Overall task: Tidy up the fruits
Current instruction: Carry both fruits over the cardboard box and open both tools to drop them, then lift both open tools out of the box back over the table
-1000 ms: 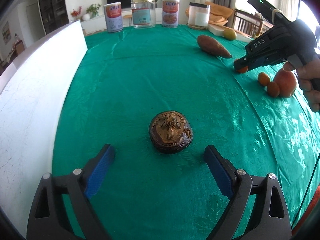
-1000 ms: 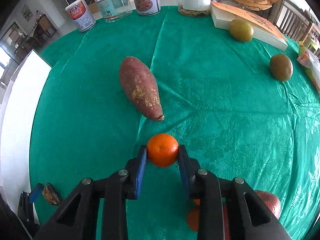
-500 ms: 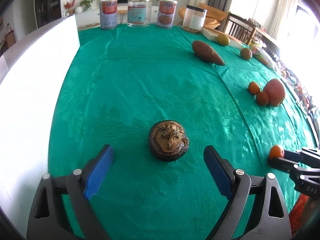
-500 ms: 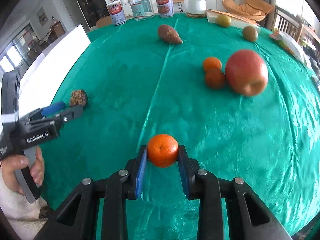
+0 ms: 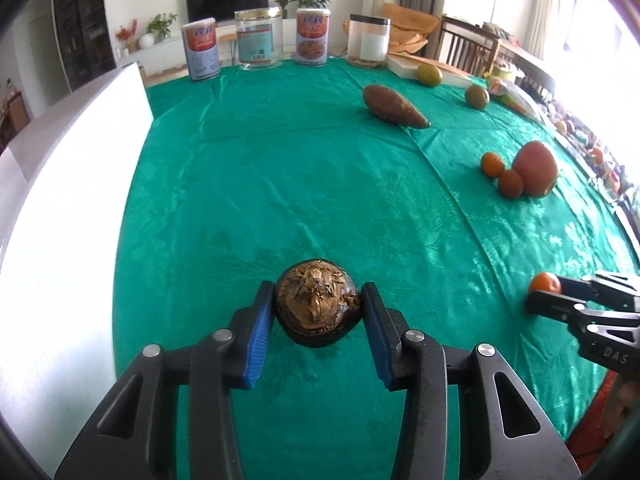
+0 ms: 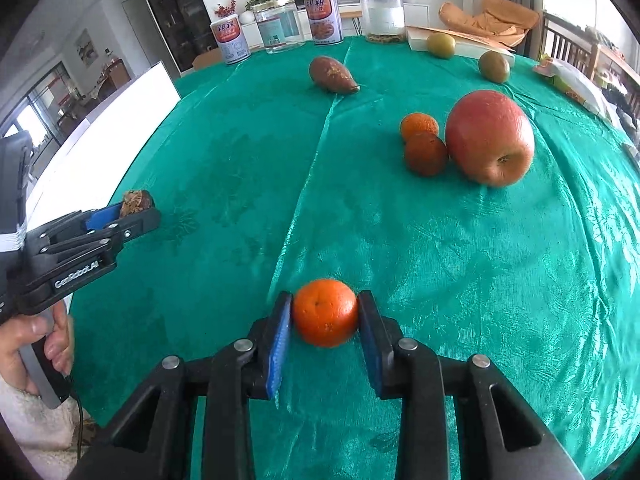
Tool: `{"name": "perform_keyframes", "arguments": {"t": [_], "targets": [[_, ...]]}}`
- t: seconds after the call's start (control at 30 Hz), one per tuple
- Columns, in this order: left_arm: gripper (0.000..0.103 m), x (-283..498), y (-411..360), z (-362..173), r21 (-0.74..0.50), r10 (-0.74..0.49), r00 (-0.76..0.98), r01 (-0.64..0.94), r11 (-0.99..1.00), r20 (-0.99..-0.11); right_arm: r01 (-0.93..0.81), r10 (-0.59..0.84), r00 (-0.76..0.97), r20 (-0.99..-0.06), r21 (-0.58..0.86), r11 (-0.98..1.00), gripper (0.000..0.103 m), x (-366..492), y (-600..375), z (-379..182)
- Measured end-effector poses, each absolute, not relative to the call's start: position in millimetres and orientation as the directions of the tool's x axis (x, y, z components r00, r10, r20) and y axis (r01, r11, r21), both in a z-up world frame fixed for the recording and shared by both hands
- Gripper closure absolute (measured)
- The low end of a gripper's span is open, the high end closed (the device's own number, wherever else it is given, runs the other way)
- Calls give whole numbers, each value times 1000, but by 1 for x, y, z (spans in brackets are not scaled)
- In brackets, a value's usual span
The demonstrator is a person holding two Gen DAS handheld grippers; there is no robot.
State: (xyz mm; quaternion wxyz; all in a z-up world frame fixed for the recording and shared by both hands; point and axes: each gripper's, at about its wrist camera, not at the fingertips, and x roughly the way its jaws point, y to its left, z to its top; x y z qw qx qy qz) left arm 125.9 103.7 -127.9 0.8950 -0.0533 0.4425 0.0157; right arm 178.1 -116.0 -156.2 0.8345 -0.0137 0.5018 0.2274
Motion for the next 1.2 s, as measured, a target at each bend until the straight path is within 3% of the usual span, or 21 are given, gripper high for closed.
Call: {"name": "perform_keyframes", "arguments": {"t": [0.13,0.23,0.4,0.5,0.63,0.67,0.7,0.8,0.93,1.0,1.07,1.2], "targets": [[59,78,121,-69,-277,-181,657,-44,960,-732,-451,515,324,-793,349,821,72,160,-90,-120],[59,35,148,-14,-321,-195,725,-38,946,-660,-550,657,224,-720,463,695,72,140,-41,-78],[59,-16,230,25,-236,55,771,-262,936,-634,-704,762,33,-647,526,478,72,101,68,-38],[59,-25,278,4,-144,226,686,-438,887,-692,-740,746,-39,-665,521,426,72,87,122,-44],[57,-26,310,-34,-71,316,570,-554,830,-759,-735,700,-77,-710,514,441,71,84,158,-67],[51,-24,312,-39,-55,329,556,-564,824,-763,-730,702,-74,-708,518,446,68,85,160,-69],[39,-22,311,-41,-42,341,550,-568,822,-763,-723,714,-63,-697,525,449,63,88,157,-67],[20,-18,298,-33,-18,378,582,-560,828,-720,-711,772,18,-635,534,456,48,98,129,-46],[17,0,267,-16,6,369,652,-489,872,-662,-680,782,199,-590,492,544,39,114,59,-23],[15,14,248,-14,3,330,688,-430,903,-647,-643,729,336,-597,420,640,25,116,14,-24],[15,30,229,-17,23,319,707,-394,919,-631,-549,615,480,-626,332,767,16,120,-38,-38],[15,63,200,-42,98,352,682,-382,919,-641,-211,286,607,-741,196,958,14,144,-148,-83]]}}
